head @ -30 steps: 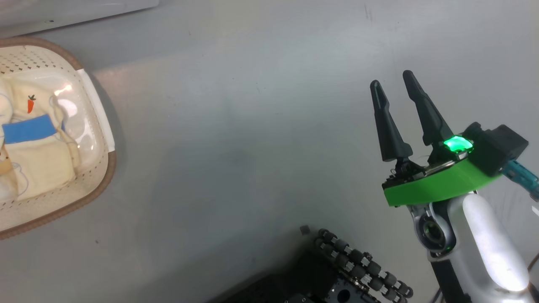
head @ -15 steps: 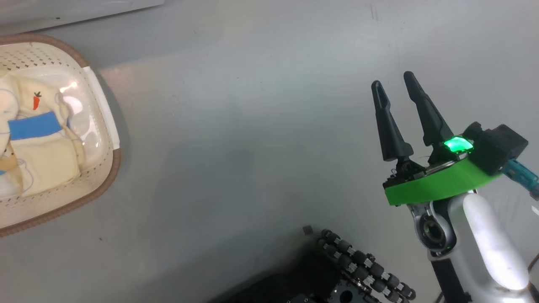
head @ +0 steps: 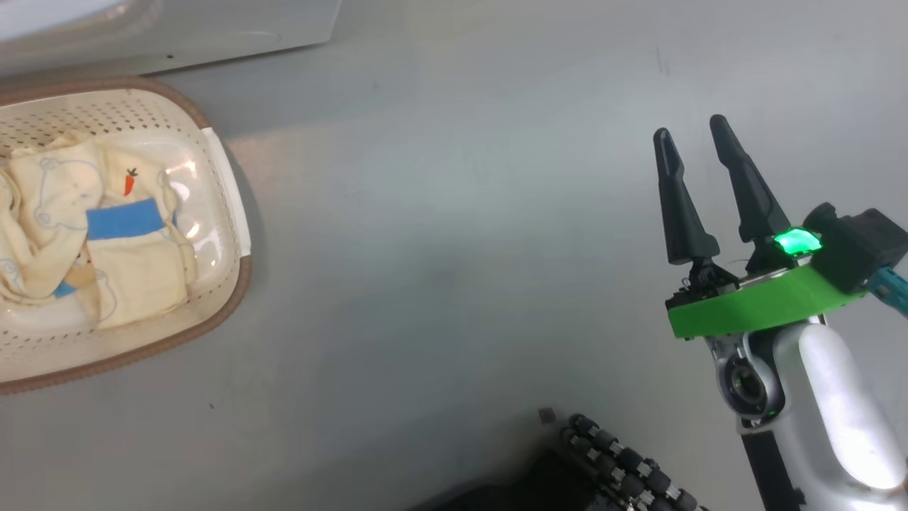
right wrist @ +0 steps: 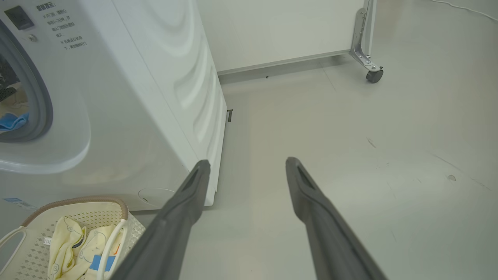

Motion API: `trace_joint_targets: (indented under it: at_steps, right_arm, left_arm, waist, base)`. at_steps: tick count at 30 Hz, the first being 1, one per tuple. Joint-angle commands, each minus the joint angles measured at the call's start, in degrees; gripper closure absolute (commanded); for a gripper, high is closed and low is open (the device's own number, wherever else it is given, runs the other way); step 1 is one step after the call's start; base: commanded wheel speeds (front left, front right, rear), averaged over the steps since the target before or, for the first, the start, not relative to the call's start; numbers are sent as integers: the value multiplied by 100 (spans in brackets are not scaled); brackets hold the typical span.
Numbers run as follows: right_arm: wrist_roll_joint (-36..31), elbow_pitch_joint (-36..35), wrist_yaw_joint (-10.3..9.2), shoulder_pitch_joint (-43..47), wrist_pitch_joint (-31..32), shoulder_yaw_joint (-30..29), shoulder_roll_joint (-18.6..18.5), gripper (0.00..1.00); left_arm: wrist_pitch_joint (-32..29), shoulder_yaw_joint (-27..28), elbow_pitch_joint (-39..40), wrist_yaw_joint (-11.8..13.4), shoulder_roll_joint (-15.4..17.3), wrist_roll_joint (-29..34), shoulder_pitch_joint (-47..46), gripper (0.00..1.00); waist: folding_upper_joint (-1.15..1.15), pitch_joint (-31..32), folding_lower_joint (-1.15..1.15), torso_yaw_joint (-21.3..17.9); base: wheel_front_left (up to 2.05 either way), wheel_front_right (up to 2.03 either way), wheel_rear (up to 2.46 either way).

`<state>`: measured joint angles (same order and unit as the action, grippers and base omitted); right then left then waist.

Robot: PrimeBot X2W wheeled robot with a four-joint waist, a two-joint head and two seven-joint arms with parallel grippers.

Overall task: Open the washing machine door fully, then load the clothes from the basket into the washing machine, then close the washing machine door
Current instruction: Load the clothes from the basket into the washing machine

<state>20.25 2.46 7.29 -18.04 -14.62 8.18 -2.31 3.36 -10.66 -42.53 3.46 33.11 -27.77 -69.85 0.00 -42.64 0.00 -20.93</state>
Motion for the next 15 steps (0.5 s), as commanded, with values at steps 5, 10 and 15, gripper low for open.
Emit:
trace_joint_targets:
  at_steps: [5,10,15]
  right_arm:
    - [-229,-127,20,268,-38,-96,-56,0]
    - [-414,-118,20,391,-38,-210,-56,0]
    - [-563,-84,20,488,-37,-275,-56,0]
  left_arm:
    - [597,247,847,281,69,-84,1095,0]
    - [804,242,1534,479,-112,-127,1998,0]
    - [912,193,2082,656,-287,-118,2673,0]
  waist:
    - [0,433,0,295]
    - [0,749,0,505]
    - [0,1016,0,672]
  base:
    - [0,0,0]
    - [0,0,0]
    - [0,0,0]
